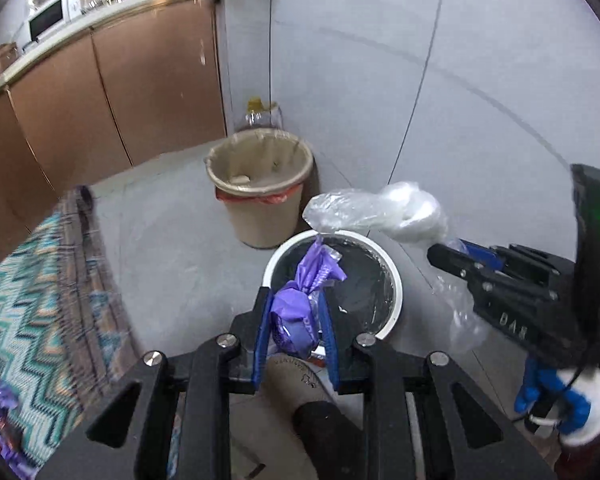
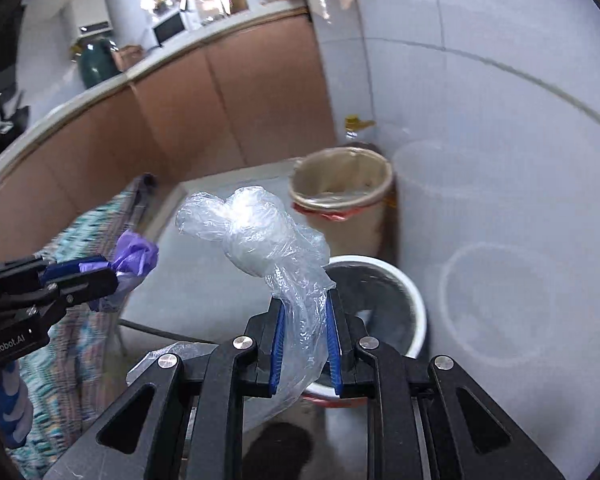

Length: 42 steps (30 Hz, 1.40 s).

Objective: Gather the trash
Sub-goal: 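Carry glove and plastic bag to the white-rimmed bin and open both tools, then move both open tools back over the trash on the table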

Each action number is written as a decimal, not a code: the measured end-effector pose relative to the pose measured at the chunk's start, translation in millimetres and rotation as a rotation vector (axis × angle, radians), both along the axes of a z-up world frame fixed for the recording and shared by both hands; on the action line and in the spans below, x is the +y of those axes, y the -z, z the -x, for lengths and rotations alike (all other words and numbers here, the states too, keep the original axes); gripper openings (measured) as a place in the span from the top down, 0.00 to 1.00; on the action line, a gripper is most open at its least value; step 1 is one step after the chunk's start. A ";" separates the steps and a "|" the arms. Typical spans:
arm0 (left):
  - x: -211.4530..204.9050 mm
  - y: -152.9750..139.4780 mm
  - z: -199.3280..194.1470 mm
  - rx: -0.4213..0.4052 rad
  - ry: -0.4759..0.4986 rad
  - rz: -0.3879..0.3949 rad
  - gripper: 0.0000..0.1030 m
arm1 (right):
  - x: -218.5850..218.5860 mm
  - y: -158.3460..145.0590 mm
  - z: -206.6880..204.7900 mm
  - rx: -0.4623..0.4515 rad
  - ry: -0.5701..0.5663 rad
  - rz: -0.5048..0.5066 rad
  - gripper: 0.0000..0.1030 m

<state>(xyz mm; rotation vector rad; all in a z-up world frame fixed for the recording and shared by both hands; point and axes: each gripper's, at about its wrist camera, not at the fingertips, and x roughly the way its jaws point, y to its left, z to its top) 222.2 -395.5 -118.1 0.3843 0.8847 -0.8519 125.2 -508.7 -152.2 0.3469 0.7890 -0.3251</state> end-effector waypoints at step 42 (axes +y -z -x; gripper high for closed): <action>73.4 -40.0 22.1 -0.076 -0.213 0.144 0.54 | 74.1 -51.8 25.7 -0.056 -0.031 0.171 0.40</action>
